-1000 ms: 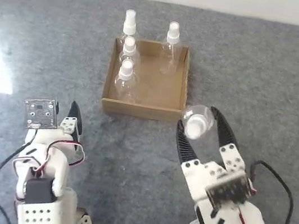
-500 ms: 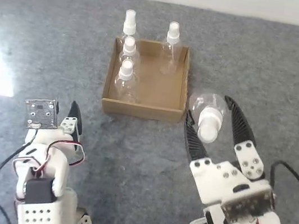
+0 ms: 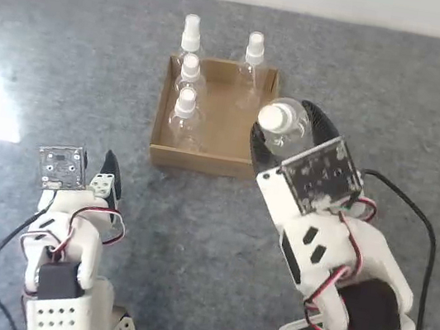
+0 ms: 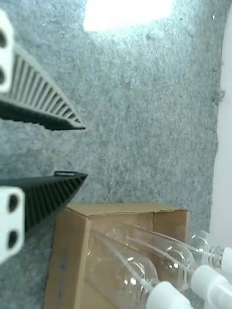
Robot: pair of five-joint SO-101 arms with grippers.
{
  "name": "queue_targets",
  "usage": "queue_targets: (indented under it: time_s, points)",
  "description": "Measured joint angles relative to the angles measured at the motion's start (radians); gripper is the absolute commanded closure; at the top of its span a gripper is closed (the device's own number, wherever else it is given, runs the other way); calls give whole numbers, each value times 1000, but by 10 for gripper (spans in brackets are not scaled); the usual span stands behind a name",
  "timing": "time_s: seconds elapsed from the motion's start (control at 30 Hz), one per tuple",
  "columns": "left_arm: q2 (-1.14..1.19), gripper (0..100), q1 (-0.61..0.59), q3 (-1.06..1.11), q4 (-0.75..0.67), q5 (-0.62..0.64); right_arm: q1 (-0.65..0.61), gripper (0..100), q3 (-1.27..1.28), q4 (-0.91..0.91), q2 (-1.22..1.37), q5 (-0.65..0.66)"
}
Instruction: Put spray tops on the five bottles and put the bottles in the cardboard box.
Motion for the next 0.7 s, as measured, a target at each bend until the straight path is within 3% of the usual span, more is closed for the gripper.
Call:
queue_targets:
  time_s: [0.7]
  points:
    - [0,869,0,0,0,0,-5,912,0,-204,334,-117]
